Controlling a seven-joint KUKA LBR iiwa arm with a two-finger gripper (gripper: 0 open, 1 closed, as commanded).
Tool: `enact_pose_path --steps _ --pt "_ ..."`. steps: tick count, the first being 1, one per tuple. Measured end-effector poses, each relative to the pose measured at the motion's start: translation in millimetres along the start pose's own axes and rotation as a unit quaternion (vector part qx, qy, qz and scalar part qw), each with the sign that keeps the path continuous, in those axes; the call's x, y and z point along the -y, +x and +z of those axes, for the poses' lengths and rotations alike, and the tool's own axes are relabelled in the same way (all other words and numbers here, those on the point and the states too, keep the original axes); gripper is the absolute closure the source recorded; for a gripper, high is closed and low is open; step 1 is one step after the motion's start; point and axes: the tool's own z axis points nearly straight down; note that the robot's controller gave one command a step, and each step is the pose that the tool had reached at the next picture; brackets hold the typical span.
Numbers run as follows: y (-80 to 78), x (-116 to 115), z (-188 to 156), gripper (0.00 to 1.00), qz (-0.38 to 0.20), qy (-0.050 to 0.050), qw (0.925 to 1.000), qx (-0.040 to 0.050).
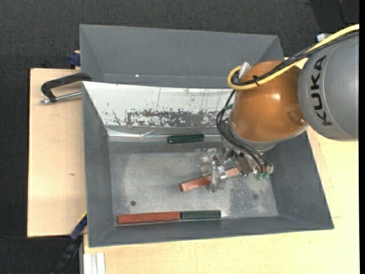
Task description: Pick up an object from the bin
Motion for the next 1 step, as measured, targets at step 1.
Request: enact_pose_path --steps 1 --pt "-6.0 1.1 -37.4 1.0 0.003 0.0 1.0 -0.0025"
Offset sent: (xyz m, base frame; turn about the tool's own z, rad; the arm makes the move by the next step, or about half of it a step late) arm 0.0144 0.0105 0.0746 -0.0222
